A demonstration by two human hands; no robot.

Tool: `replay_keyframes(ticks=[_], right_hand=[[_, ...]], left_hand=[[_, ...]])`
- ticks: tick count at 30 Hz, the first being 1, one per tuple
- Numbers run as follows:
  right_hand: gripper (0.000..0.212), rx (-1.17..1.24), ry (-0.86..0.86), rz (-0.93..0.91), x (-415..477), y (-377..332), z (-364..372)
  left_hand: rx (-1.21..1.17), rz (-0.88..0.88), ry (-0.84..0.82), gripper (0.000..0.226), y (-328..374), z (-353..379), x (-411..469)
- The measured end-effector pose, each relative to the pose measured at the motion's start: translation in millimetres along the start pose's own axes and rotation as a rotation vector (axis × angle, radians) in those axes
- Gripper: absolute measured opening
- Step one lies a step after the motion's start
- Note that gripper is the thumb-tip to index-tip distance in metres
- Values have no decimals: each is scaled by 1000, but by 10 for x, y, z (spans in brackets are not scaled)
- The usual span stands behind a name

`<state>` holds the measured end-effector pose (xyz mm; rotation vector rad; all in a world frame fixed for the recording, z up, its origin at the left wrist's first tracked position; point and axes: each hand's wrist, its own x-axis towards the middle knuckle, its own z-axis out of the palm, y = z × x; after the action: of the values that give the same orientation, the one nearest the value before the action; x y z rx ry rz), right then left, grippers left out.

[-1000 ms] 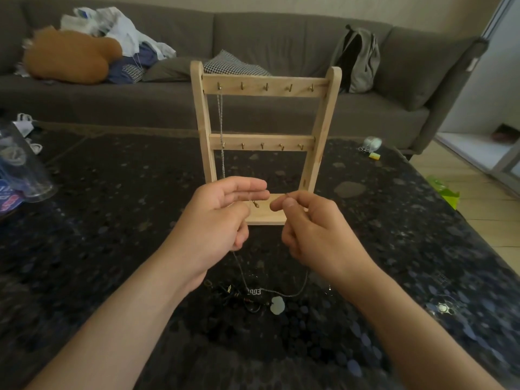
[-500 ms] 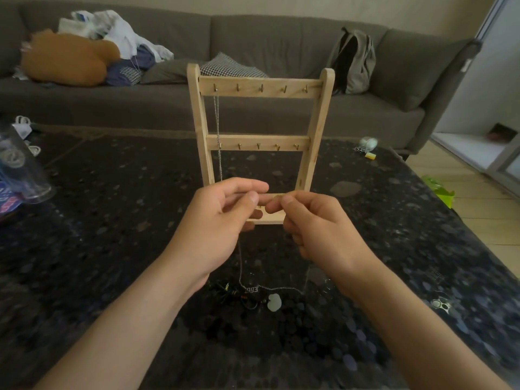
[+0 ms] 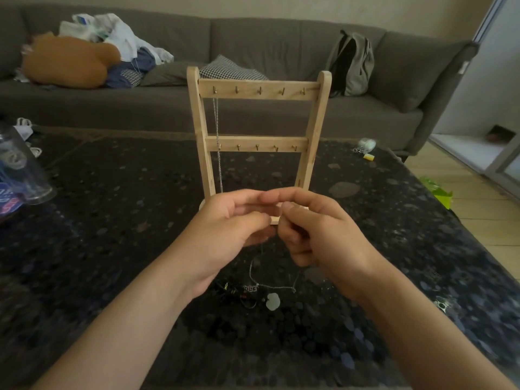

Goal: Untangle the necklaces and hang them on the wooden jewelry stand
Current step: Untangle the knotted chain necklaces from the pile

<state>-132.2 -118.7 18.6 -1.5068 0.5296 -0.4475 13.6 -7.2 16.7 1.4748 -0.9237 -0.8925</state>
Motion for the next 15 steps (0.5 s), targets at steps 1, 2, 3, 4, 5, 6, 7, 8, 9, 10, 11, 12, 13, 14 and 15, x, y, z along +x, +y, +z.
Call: replay_keyframes(ticks=[1,2,3,4,5,6,7,8,9,10,11,12,13,14,15], right_hand=[[35,41,-13,9,2,-9,-5],[36,83,-25,22,2,-18,-15],[38,124,-36,37,1,-29,-29],[41,149,-44,51,1,-42,-43],[43,155,-50,63,-3,-54,-57],[45,148,-55,73,-7,-63,-70],[45,135,-60,81,-12,-69,-80],[44,124,-62,91,-15,-72,-89],[43,117,-66,100,-20,-73,-98],[42,113,-69,107,-21,-78,-102],[41,112,-69,112,-25,-84,-107],[40,109,-66,117,-29,-91,-109],[38,98,-60,119,-32,-99,-109],[36,80,-50,118,-31,-103,-106],[33,56,-33,113,-30,-99,-106]], left_hand=[[-14,-26,-26,36,2,7,-4],[-11,-51,-47,36,3,10,-10],[5,-73,-65,36,3,13,-13],[24,-90,-80,34,1,7,-12],[45,-96,-92,31,-2,1,-12],[67,-91,-96,28,-7,-5,-12],[88,-77,-96,26,-13,-12,-13],[109,-59,-91,24,-16,-14,-16],[130,-37,-82,22,-19,-15,-18],[153,-12,-69,20,-19,-14,-20],[179,15,-53,18,-20,-13,-17],[206,36,-37,16,-19,-13,-15],[230,47,-25,14,-17,-15,-9],[247,45,-13,12,-15,-18,-2],[254,26,1,12,-17,-21,7]])
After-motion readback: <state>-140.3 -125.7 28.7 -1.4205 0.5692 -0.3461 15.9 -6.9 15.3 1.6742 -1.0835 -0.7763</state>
